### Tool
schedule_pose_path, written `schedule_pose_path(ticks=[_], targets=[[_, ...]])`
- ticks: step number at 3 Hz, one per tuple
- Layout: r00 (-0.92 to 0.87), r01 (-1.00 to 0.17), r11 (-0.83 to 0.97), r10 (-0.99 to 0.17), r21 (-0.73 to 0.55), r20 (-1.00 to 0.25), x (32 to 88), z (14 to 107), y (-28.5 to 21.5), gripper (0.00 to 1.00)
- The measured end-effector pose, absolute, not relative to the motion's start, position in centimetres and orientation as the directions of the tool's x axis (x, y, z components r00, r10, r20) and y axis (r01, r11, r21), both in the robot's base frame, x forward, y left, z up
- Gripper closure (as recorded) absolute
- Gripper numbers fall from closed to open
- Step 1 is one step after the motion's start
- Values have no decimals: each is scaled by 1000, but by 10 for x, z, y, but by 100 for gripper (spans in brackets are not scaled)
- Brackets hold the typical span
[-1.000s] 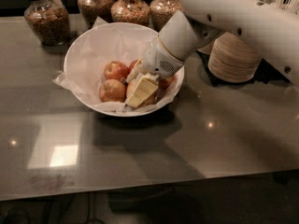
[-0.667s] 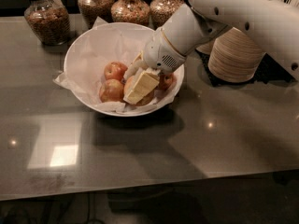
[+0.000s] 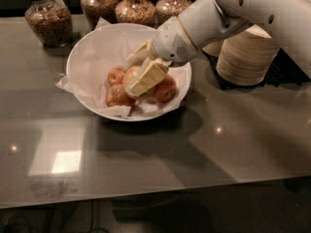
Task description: Pick apple from white bowl
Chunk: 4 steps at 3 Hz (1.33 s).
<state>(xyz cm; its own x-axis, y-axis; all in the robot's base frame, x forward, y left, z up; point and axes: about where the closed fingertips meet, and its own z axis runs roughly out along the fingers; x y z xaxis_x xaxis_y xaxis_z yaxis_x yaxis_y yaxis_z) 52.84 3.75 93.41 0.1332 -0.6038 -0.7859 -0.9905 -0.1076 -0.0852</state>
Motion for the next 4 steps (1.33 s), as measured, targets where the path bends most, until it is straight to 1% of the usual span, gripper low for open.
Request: schedule_pose_path(ticks=[1,2,3,4], targets=[[185,-981,-138,-502,-134,-845,533,966,33,100],[227,-973,-128,-414,-191,-881,549,1002,16,100],[242,-970,-102,-382,-220,-892,564,1025,-1,100],[253,-967,-97,-377,-234,-891,565,1031,-2,100]])
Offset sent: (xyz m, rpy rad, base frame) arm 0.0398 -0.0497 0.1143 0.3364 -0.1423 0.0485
